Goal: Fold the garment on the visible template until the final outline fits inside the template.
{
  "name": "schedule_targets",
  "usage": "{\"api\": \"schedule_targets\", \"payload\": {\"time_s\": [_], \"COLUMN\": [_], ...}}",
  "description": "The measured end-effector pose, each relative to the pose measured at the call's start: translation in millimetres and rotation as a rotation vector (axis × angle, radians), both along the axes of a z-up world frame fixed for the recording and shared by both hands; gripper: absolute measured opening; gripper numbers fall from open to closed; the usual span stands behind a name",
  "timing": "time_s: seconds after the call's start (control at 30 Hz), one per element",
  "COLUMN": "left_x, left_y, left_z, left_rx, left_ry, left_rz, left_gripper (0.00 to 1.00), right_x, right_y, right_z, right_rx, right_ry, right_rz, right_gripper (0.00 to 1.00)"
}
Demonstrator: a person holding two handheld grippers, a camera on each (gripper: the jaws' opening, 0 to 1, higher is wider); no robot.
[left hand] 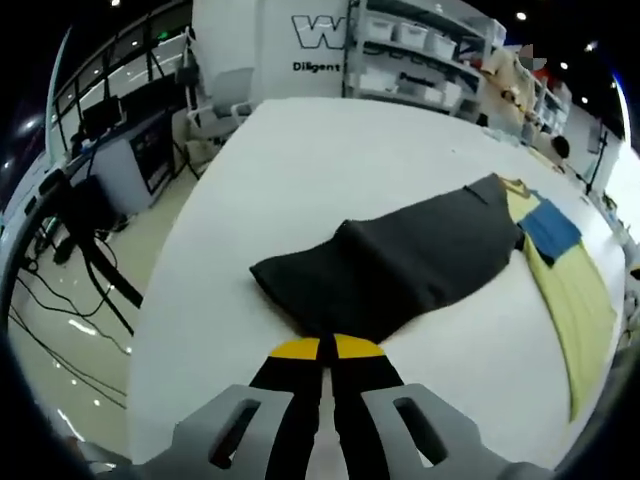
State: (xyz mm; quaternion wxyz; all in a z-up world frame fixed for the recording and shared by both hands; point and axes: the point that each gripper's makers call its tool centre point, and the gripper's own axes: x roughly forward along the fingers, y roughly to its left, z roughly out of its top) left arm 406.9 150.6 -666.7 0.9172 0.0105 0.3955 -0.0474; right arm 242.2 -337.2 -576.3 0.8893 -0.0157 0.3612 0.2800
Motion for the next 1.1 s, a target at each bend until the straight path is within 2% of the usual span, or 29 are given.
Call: {"api": "schedule_targets", "payload": {"time_s": [0.1,0.33,0.73,1.1], "left_x": [-2.3,-2.7,-0.7,9.1], "left_y": [9.0,12.0,10.3,3.5], "left_z": [0.8,0.0,3.2,19.6], "left_rx": [0.046,0.001,0.017,0.033], "left_ry": [0.014,0.010,0.015,-0.008], "left_rz": [-0.012,0.008,0.000,-0.022], "left_gripper": [0.00,0.00,0.00,0.00], "right_x": [-0.8,-1.8,-2.3,-0.5], "right_y": [-1.1,0.9,-2.0,-4.0], "right_z": [-0.1,-0.2,0.2,1.3], "right_rx": [-0.003,-0.001,-0.003,0.005], "right_ry": [0.002,0.006,0.005,0.001], "right_rz": [-0.004,0.003,-0.001,-0.006], "right_gripper": [0.99,0.99,0.99,0.99]}}
